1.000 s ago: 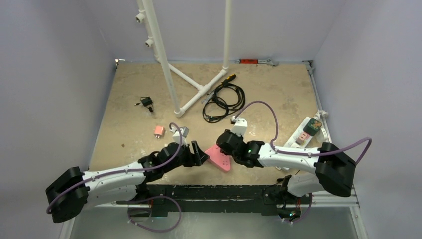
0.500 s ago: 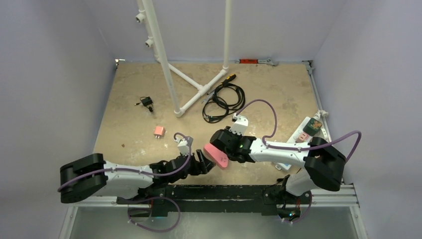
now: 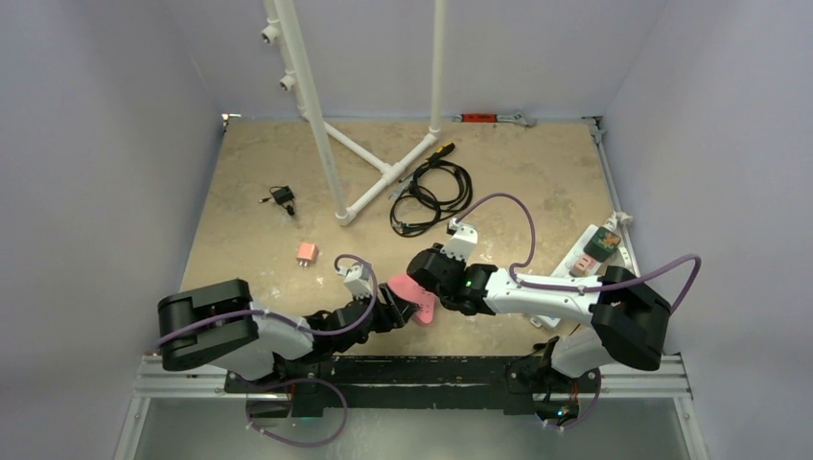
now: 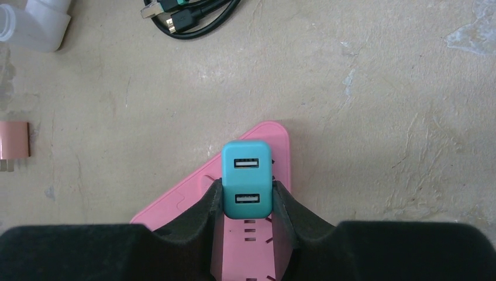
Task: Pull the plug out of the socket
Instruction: Remove the plug from the socket.
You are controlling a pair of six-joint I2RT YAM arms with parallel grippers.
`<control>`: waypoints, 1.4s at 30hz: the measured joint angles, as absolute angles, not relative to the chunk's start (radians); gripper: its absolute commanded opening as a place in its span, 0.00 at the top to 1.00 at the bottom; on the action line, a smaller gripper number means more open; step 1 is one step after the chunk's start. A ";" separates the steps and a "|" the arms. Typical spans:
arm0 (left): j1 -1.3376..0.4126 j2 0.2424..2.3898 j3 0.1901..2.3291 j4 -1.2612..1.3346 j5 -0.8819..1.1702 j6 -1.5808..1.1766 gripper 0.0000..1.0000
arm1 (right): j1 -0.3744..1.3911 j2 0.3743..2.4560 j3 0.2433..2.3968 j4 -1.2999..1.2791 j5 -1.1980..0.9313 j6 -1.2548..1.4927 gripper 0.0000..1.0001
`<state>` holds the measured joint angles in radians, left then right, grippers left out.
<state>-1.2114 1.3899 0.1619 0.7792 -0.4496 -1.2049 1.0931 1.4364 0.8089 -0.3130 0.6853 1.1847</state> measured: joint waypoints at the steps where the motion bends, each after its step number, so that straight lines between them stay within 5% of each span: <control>1: -1.209 1.413 0.164 0.809 -0.448 -1.212 0.42 | 1.093 1.436 0.809 -0.310 0.685 1.184 1.00; 15: -1.176 1.647 0.173 1.100 -0.426 -1.283 0.61 | 1.093 1.419 0.790 -0.287 0.668 1.180 1.00; 30: -1.174 1.720 0.166 1.221 -0.411 -1.318 1.00 | 1.091 1.336 0.682 -0.186 0.659 1.175 1.00; 42: -1.174 1.792 0.176 1.311 -0.393 -1.343 1.00 | 0.968 1.209 0.510 0.025 0.472 1.107 1.00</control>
<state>-1.1736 1.7920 0.1757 1.3113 -0.3931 -1.3434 0.9684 1.2087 0.5098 0.0246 0.4721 1.1069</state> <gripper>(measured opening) 0.348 0.304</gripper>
